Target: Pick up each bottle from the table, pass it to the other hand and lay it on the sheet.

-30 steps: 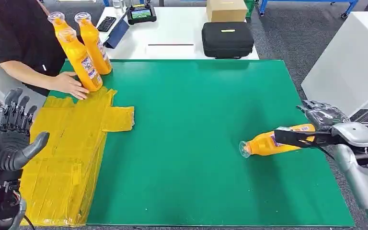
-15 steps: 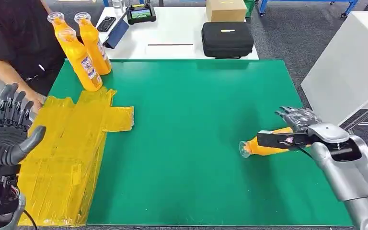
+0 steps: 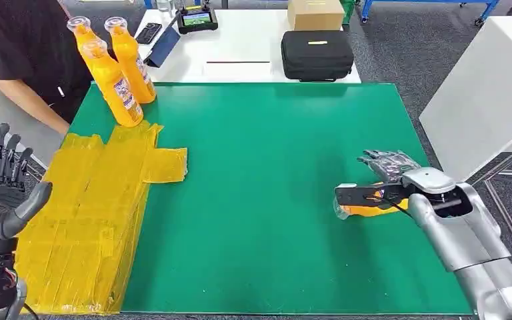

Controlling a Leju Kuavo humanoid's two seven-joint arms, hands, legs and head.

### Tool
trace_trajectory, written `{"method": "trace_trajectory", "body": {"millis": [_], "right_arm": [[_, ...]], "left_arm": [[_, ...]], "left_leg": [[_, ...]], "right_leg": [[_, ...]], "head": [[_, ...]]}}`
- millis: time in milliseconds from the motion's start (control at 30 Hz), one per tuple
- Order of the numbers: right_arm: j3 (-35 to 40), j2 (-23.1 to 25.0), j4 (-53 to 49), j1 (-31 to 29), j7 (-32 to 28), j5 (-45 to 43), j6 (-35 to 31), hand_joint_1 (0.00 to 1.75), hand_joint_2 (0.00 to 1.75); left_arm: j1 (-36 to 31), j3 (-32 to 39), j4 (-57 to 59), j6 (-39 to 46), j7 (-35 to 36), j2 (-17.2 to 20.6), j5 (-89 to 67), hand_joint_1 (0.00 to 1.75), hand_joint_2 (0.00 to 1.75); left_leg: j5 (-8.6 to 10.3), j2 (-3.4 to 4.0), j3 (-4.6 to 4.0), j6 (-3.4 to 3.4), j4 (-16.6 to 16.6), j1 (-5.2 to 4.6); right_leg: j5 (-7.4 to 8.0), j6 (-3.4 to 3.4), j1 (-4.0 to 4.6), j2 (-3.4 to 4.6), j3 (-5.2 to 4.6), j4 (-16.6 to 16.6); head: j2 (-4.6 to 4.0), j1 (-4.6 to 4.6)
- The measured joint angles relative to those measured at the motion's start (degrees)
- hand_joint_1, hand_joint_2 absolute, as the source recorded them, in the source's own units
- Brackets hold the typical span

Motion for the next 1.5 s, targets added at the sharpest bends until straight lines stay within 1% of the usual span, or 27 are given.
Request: {"method": "trace_trajectory", "body": {"millis": [300,600,1067,1333,1500], "right_arm": [[3.84,1.29,4.7,-2.8,-0.61,-1.81,0.81,0.0,1.75],[5.66,0.22,6.51,-3.01,-0.61,-2.84,1.46,0.0,1.75],[6.97,-0.11,7.58,-3.47,-0.61,-2.9,1.51,0.0,1.75],[6.93,-0.42,8.09,-3.47,1.4,-4.22,2.34,0.0,1.75],[6.93,0.24,9.94,-3.47,2.03,-2.58,2.34,0.0,1.75]], "left_arm": [[1.6,2.03,-0.87,-0.04,-0.04,0.0,0.0,0.0,1.75],[1.42,1.88,-0.87,-0.39,-0.02,0.0,-0.02,0.0,1.75],[1.34,1.79,-0.87,-0.46,-0.02,0.0,-0.09,0.0,1.75],[-0.62,1.22,-0.83,-0.35,1.38,-0.72,-2.06,0.0,1.75],[-1.83,0.72,-0.81,-0.02,2.31,-1.6,-3.78,0.0,1.75]], "left_leg": [[0.0,-0.02,0.02,0.0,0.0,0.0],[0.0,0.02,0.02,0.0,0.0,-0.01],[0.0,0.02,0.06,0.0,0.0,-0.01],[0.0,0.02,0.05,0.0,0.01,-0.02],[0.0,0.02,0.04,0.0,0.01,-0.02]], "right_leg": [[0.0,0.0,0.01,0.0,-0.01,-0.01],[0.0,0.0,0.0,0.0,-0.01,-0.01],[0.0,0.0,0.0,0.0,0.0,-0.01],[0.0,0.0,-0.01,0.0,0.0,-0.01],[0.0,0.0,-0.01,0.0,0.0,-0.01]], "head": [[0.0,0.0],[0.0,0.0],[0.0,0.0],[0.0,0.0],[0.0,-0.02]]}}
